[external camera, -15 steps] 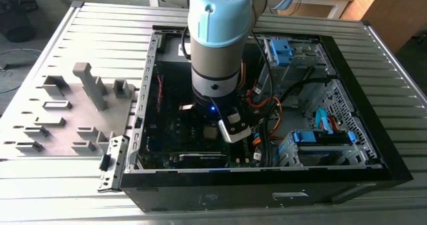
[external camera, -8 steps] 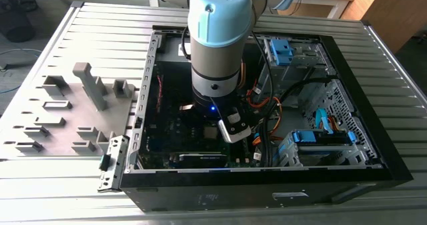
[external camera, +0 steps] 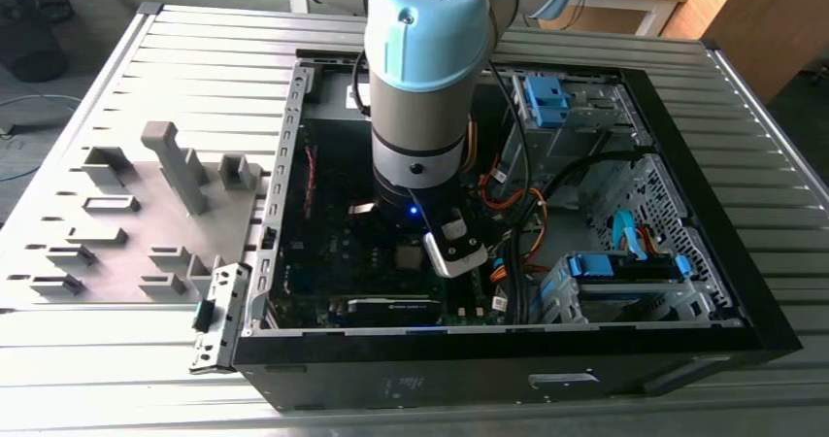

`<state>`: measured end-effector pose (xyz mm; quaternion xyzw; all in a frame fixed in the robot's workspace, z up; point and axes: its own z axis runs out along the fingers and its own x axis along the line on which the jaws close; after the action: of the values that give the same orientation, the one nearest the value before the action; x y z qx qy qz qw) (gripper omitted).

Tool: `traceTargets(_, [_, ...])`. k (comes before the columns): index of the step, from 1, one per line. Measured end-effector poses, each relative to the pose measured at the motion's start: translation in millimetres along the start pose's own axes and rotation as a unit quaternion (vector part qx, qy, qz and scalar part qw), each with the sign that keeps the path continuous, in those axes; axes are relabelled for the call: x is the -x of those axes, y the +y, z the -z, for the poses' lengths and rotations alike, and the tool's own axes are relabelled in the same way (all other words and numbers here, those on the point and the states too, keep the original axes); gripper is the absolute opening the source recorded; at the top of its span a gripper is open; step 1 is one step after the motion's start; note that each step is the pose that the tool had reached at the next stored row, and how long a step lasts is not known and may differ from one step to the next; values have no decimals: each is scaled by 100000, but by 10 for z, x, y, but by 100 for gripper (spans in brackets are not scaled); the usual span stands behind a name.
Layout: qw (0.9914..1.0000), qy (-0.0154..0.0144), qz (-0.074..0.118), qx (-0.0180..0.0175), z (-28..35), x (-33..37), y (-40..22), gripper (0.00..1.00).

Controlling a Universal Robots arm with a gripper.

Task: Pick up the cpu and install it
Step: 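Place the cpu into insertion slot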

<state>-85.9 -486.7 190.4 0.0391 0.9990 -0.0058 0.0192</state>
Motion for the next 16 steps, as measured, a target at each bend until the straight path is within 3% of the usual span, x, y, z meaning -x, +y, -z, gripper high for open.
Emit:
traceTargets(3, [100000, -3, 0, 10, 2, 0, 0, 44])
traceTargets(8, [100000, -3, -2, 12, 59, 2, 0, 44])
traceTargets(16, [99999, -1, 457, 84, 61, -14, -2, 44])
